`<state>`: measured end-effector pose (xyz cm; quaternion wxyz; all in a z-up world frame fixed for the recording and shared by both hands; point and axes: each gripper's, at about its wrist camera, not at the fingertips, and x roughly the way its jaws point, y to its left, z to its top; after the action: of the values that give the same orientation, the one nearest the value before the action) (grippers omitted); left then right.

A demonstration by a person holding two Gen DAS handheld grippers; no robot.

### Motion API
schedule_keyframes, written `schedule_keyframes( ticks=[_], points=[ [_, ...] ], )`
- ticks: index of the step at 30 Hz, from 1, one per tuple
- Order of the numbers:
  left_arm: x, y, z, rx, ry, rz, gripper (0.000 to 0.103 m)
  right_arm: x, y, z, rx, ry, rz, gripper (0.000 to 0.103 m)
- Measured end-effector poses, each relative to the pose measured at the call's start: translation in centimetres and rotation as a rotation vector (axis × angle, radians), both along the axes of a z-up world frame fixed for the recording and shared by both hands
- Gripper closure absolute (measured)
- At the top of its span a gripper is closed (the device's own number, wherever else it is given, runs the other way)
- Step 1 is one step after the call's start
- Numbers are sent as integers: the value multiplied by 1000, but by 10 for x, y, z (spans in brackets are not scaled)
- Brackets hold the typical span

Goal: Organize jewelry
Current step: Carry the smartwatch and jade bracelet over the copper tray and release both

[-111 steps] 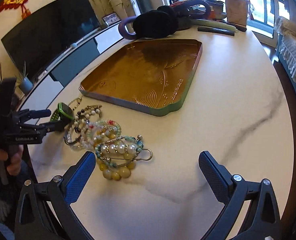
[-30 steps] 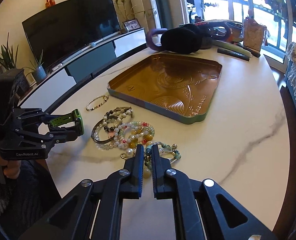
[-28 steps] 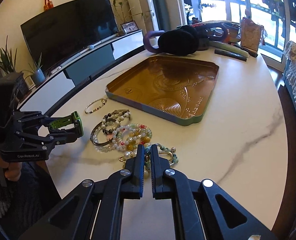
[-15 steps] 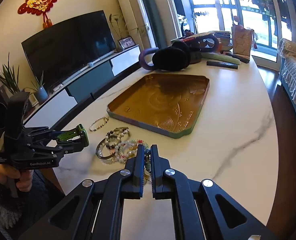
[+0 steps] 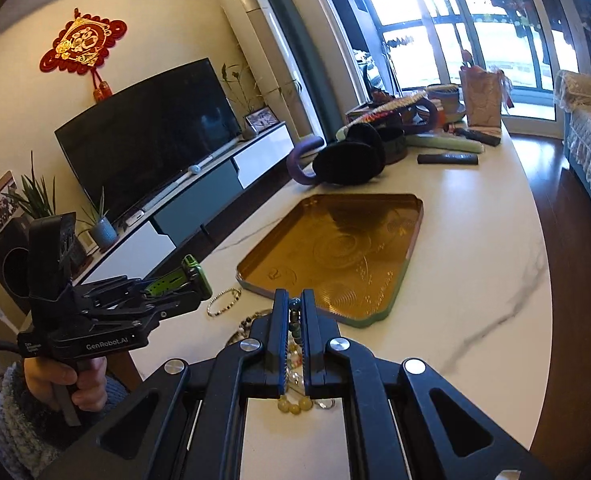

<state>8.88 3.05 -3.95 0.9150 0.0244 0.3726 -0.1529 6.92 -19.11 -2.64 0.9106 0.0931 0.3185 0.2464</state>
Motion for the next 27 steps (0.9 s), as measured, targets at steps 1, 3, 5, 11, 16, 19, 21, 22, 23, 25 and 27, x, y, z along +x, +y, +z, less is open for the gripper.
schedule_keyframes(
  ticks=[1, 3, 5, 11, 16, 19, 21, 22, 23, 25, 27],
  points=[
    [3, -2, 4, -6, 1, -3, 51, 2, 2, 5, -4, -8, 3, 98],
    [9, -4, 12, -20, -6, -5, 51, 6, 7, 13, -9, -20, 7, 98],
    [13, -6, 20, -23, -18, -10, 51, 11, 11, 23, -11, -36, 14, 98],
    [29, -3, 47, -96, -73, 30, 51, 27, 34, 54, -18, -101, 35, 98],
    [55, 0, 45, -133, -91, 105, 51, 51, 54, 60, 53, -106, 53, 98],
    [70, 3, 41, -137, -101, 121, 51, 62, 64, 56, 38, -112, 62, 98],
    [82, 5, 38, -129, -97, 121, 51, 71, 68, 50, 15, -111, 64, 98],
    [85, 6, 36, -126, -96, 123, 51, 75, 68, 47, 12, -107, 63, 98],
    [89, 7, 34, -124, -92, 121, 51, 80, 67, 43, 14, -100, 63, 98],
    [97, 8, 28, -121, -83, 114, 51, 87, 64, 36, 20, -91, 65, 98],
    [105, 8, 22, -116, -71, 116, 51, 95, 62, 29, 10, -78, 71, 98]
  ],
)
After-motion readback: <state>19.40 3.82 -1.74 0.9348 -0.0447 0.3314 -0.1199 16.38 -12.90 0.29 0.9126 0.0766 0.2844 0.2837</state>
